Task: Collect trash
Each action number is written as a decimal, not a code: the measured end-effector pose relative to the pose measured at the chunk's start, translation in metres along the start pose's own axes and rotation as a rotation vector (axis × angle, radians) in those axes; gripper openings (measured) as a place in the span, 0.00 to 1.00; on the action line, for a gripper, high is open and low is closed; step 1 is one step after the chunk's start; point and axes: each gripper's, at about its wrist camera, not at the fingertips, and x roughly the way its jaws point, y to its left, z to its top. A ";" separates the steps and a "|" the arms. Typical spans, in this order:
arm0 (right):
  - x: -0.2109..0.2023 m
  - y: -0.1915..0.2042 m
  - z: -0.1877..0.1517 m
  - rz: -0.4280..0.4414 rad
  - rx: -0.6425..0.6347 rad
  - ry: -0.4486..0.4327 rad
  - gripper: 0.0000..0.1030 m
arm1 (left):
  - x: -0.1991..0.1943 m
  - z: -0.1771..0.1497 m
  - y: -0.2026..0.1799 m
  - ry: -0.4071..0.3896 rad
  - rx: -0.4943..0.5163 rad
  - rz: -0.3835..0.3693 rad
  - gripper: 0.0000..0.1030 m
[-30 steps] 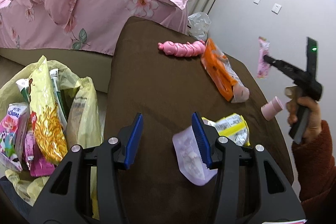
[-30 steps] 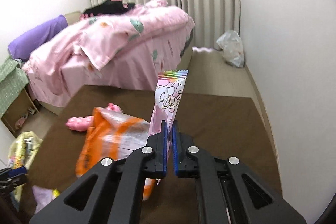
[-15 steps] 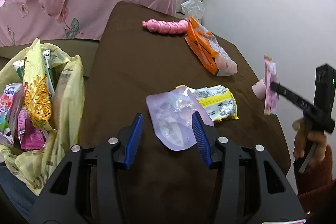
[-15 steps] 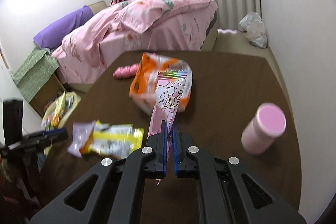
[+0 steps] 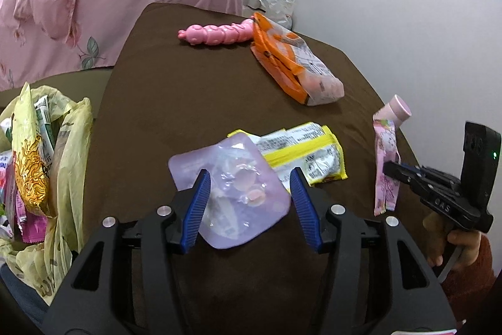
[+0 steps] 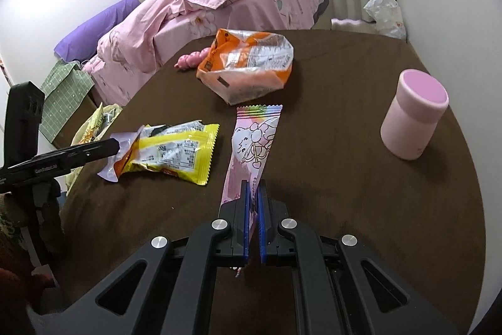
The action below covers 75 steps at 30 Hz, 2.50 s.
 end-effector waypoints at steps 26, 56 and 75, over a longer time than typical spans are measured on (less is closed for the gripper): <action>0.009 0.008 -0.016 0.054 -0.037 0.044 0.55 | 0.016 0.011 0.020 0.017 -0.026 0.132 0.31; 0.002 0.004 0.009 -0.019 -0.045 0.058 0.55 | -0.024 0.004 0.020 -0.036 0.005 0.063 0.42; 0.009 0.001 -0.012 0.013 -0.027 0.080 0.55 | -0.010 -0.021 0.002 0.039 -0.040 0.086 0.60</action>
